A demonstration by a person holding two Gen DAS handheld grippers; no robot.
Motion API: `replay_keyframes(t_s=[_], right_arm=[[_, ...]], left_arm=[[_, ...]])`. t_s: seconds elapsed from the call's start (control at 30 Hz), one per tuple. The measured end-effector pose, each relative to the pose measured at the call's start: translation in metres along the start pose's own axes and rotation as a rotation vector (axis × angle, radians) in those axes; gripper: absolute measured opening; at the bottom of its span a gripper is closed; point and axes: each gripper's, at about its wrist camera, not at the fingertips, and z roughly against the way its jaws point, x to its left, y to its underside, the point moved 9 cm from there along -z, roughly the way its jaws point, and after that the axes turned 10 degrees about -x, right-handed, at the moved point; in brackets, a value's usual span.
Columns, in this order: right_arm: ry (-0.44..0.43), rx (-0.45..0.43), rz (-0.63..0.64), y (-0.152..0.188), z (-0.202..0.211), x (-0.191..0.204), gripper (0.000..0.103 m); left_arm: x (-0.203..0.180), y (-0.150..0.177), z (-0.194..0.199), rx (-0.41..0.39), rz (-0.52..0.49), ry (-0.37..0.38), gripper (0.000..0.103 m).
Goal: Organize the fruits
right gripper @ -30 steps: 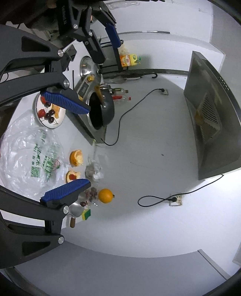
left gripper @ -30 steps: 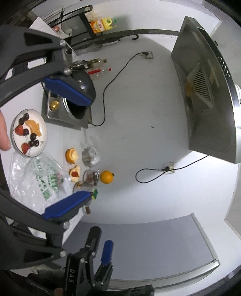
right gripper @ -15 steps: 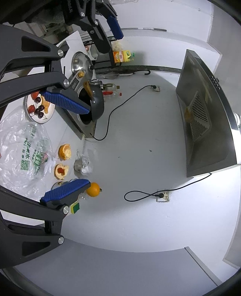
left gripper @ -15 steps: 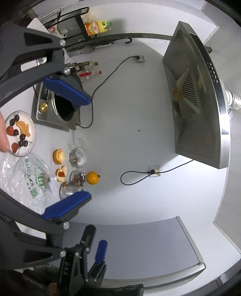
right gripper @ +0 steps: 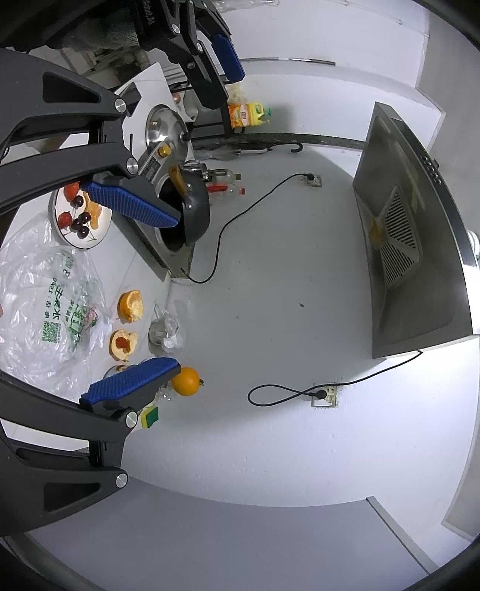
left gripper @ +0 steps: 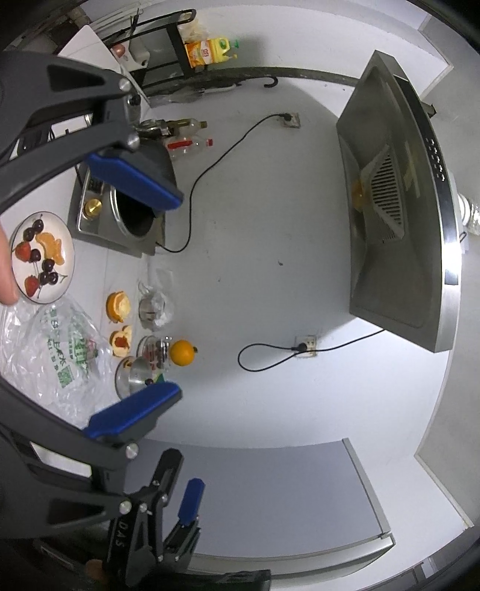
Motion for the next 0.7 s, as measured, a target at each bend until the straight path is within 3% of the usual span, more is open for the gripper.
replay_keyframes(t_s=[0.7], right_arm=[[0.001,0.006,0.006,-0.002,0.0,0.003,0.076]], left_arm=[[-0.002,0.01,-0.001,0.022,0.023,0.009,0.096]])
